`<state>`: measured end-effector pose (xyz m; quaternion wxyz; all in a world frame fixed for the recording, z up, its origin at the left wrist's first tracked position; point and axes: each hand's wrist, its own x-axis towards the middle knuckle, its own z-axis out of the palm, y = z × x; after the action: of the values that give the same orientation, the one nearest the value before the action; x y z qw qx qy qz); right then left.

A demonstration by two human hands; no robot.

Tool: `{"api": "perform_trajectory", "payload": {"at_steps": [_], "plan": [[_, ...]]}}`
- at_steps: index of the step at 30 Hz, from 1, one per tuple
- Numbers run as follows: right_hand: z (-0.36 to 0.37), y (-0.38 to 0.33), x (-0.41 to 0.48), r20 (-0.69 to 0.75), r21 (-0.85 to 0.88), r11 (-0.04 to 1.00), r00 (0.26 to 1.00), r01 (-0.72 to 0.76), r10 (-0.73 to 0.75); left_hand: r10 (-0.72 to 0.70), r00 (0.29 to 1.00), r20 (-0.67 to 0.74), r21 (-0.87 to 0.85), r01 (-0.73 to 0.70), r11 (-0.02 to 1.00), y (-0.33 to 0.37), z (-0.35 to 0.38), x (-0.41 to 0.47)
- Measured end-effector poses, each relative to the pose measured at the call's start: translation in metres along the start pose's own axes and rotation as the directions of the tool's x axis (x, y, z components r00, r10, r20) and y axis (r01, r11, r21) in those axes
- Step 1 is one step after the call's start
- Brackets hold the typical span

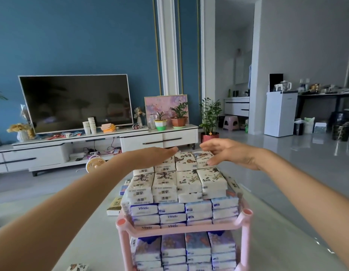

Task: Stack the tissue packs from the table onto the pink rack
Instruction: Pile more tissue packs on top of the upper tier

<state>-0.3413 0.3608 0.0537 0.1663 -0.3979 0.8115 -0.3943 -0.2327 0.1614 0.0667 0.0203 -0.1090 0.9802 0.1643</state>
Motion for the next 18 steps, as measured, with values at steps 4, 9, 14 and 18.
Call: {"api": "perform_trajectory", "payload": {"at_steps": [4,9,14,18], "plan": [[0.002,-0.003,0.004,0.000,0.002,1.000,1.000,0.019,-0.019,0.020,0.999,-0.028,-0.006,-0.020,1.000,-0.006,0.004,0.002],[0.003,-0.001,0.005,-0.005,-0.006,1.000,1.000,0.024,-0.024,0.025,0.998,-0.051,-0.031,-0.027,0.999,-0.011,0.006,0.003],[0.009,-0.006,-0.002,-0.037,0.001,1.000,0.999,0.020,-0.020,-0.020,0.989,-0.147,-0.104,0.005,0.995,-0.012,0.004,0.004],[0.021,-0.030,-0.019,-0.170,-0.023,0.993,0.978,0.119,-0.121,0.000,0.943,-0.333,-0.262,-0.093,0.960,-0.028,-0.004,-0.012]]}}
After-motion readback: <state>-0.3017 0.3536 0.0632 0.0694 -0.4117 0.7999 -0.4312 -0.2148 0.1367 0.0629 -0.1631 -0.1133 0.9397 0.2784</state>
